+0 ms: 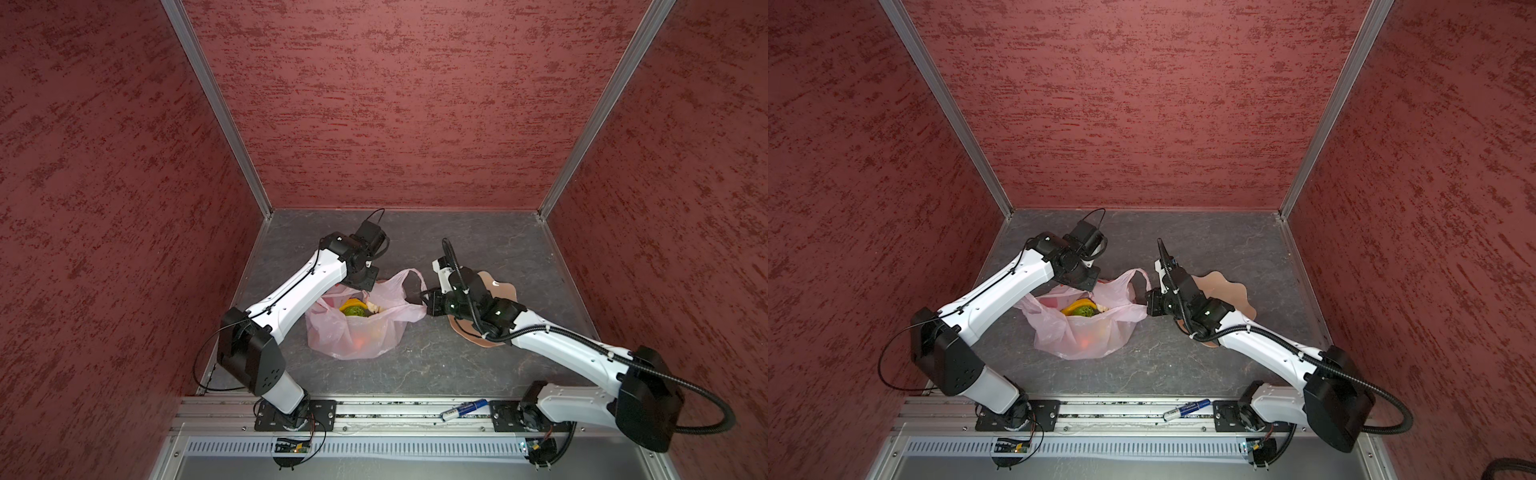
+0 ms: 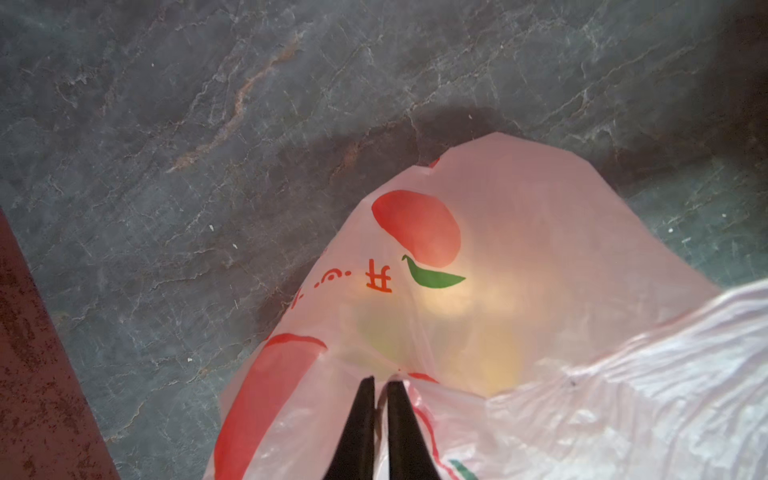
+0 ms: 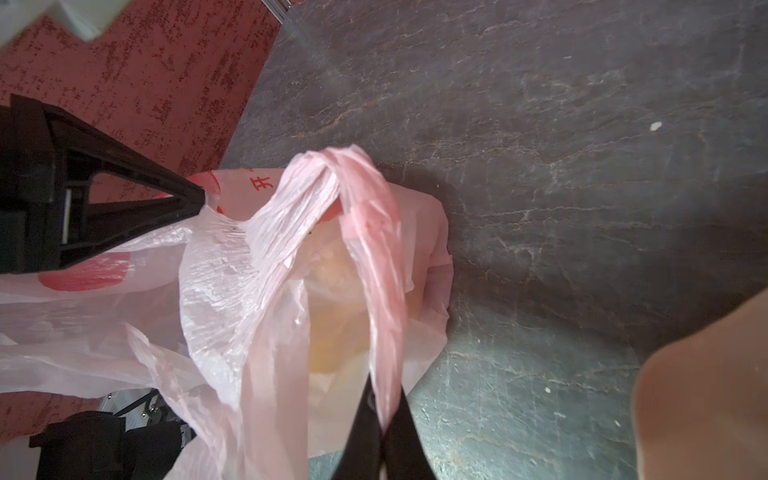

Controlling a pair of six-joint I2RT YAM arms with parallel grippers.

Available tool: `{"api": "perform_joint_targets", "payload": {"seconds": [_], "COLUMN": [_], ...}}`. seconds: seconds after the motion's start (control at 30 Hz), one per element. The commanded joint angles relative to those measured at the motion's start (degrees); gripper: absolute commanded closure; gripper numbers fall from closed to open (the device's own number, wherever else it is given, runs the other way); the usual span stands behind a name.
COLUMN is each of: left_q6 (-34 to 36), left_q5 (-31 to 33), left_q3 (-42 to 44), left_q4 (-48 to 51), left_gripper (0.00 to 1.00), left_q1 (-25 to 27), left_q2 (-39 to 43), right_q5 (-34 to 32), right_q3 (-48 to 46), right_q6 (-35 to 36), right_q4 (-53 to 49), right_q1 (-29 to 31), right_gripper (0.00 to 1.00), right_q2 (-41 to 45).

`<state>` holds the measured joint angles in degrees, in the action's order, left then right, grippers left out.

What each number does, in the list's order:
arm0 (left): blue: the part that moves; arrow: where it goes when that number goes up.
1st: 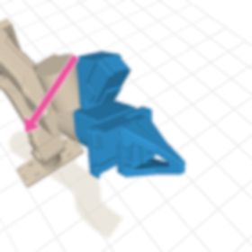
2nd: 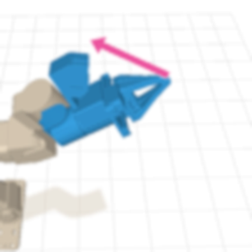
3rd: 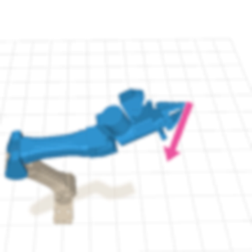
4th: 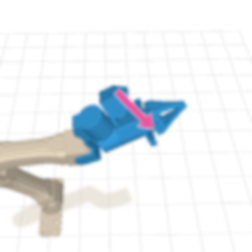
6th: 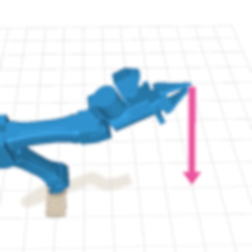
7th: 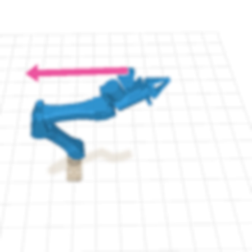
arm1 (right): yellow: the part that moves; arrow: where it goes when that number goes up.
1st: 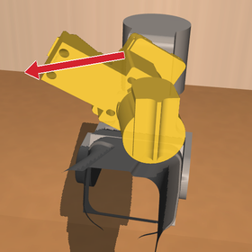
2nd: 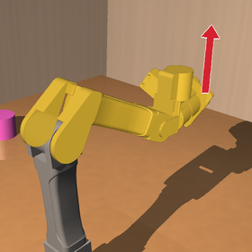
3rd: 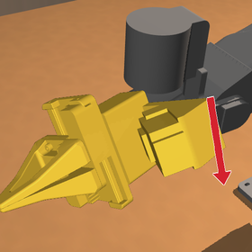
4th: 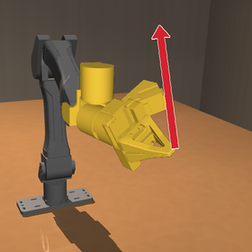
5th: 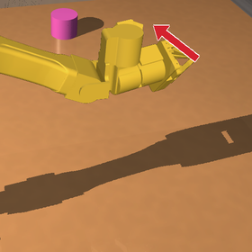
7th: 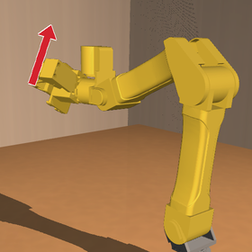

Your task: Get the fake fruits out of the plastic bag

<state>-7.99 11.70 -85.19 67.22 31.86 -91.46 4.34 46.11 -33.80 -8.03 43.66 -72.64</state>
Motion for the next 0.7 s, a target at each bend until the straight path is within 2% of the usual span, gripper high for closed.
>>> {"api": "perform_joint_targets", "payload": {"seconds": [0.0, 0.1, 0.17, 0.23, 0.4, 0.47, 0.6, 0.67], "left_q6": [0.81, 0.18, -0.44, -0.84, -1.24, -1.24, -1.32, -1.33], "left_q5": [2.88, 5.07, 6.00, 5.35, 3.48, 3.02, 1.70, 1.18], "left_q3": [-0.84, -0.59, -0.51, -0.59, -1.30, -1.07, -0.51, -0.44], "left_q4": [-5.04, -8.34, -10.47, -12.17, -13.67, -14.17, -15.13, -15.45], "left_gripper": [0.90, 0.90, 0.90, 0.90, 0.90, 0.90, 0.90, 0.90], "left_q1": [-0.74, -1.67, -2.43, -3.19, -3.44, -3.47, -3.64, -3.90], "left_q2": [-1.25, -1.53, -1.62, -1.70, -2.65, -2.68, -2.33, -2.32], "right_q5": [-2.15, -3.21, -4.17, -4.43, -3.86, -4.03, -4.38, -4.40], "right_q3": [-0.20, -0.08, 0.34, 1.46, 5.13, 6.51, 10.84, 14.22], "right_q6": [0.91, 1.10, 1.19, 1.35, 2.09, 2.52, 4.51, 6.65], "right_q4": [4.34, 5.29, 5.43, 5.14, 2.73, 0.68, -5.71, -9.92], "right_q1": [-0.27, -0.46, -0.50, -0.55, -0.50, -0.50, -0.46, -0.23], "right_gripper": [0.94, 0.93, 0.89, 0.82, 0.57, 0.51, 0.45, 0.45], "right_q2": [-1.28, -2.57, -3.51, -4.47, -4.66, -3.78, -1.10, -0.45]}}
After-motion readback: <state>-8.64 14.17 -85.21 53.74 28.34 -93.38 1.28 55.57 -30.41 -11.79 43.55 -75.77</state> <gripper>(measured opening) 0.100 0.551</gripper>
